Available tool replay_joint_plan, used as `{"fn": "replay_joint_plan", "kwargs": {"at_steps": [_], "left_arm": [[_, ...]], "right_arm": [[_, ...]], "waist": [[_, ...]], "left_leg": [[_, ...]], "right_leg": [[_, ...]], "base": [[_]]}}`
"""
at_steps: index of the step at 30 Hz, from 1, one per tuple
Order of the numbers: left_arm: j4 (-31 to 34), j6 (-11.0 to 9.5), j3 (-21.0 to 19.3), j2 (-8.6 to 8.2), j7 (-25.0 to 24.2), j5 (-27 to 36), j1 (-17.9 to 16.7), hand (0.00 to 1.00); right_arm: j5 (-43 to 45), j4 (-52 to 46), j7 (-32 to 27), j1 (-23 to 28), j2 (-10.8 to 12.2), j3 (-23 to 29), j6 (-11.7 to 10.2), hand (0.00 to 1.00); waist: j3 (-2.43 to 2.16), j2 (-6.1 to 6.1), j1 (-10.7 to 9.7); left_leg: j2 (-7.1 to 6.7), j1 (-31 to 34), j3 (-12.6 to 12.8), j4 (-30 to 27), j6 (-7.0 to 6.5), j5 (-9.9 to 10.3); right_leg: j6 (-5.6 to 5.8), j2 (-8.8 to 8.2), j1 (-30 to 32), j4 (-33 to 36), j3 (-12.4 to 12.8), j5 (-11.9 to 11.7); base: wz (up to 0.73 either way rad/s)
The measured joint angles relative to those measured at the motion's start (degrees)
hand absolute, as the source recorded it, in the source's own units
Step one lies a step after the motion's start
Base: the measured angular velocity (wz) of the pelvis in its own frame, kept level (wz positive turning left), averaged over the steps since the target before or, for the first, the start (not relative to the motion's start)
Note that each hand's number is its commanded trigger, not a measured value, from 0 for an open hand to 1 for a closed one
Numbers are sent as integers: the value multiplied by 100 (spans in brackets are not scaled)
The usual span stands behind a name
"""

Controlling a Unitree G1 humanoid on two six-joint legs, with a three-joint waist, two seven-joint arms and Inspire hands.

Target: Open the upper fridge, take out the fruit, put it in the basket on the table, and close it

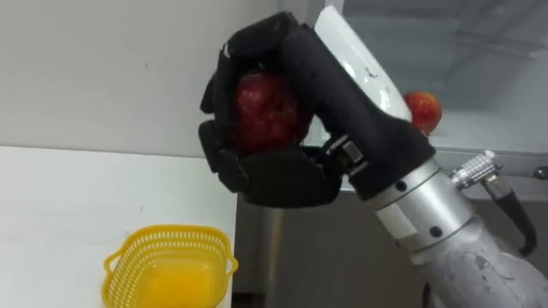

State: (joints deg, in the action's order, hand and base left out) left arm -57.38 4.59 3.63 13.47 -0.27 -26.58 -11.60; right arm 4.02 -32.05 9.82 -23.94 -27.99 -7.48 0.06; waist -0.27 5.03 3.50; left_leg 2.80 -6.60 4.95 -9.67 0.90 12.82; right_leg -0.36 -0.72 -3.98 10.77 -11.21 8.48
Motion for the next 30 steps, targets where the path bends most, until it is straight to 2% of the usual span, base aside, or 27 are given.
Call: {"fn": "replay_joint_plan", "kwargs": {"at_steps": [2,7,10,12,14,18,24,27,30], "left_arm": [[-4,-15,115,33,-26,11,45,0],[-107,-38,225,72,-6,-30,197,0],[-206,-32,214,75,26,-45,240,0],[-211,-30,214,75,12,-33,265,0],[-210,-23,215,45,-9,-21,314,0],[-169,14,216,41,-33,5,316,0],[-185,11,213,29,-35,-50,372,0],[-217,10,216,28,-38,-46,390,0],[-229,10,215,22,-35,-48,378,0]], "right_arm": [[278,38,160,0,90,-270,-2,100],[434,575,331,-46,207,-631,-12,100],[630,1233,325,-267,472,-639,14,100],[797,1666,323,-376,574,-642,2,100],[892,2258,321,-467,591,-676,27,100],[1082,2793,313,-469,595,-794,67,100],[1536,3486,157,-469,606,-986,76,100],[1573,3997,11,-470,609,-1168,76,100],[1555,4435,6,-473,699,-1210,78,100]], "waist": [[57,82,91],[103,282,318],[106,289,432],[111,282,476],[125,261,623],[125,259,722],[95,303,898],[90,323,1026],[116,365,1127]], "left_leg": [[3,6,-5,1,5,-4],[-3,41,-72,-7,4,-3],[-18,76,-134,-9,1,-2],[-19,107,-203,-12,0,-2],[-13,117,-233,-8,2,-3],[-13,197,-344,-31,2,-4],[-17,267,-491,-89,3,-5],[-29,293,-573,-126,3,-7],[-59,324,-609,-125,-8,-26]], "right_leg": [[0,3,3,0,-10,0],[-1,0,1,-12,-59,-1],[1,-16,6,-20,-110,-1],[1,-25,6,-25,-251,-1],[1,-26,2,-26,-327,-1],[2,-27,19,-31,-415,0],[3,-32,21,-38,-494,0],[7,-53,-3,-39,-625,3],[35,-87,-1,-39,-661,21]], "base": [[0],[7],[9],[14],[10],[14],[13],[14],[9]]}}
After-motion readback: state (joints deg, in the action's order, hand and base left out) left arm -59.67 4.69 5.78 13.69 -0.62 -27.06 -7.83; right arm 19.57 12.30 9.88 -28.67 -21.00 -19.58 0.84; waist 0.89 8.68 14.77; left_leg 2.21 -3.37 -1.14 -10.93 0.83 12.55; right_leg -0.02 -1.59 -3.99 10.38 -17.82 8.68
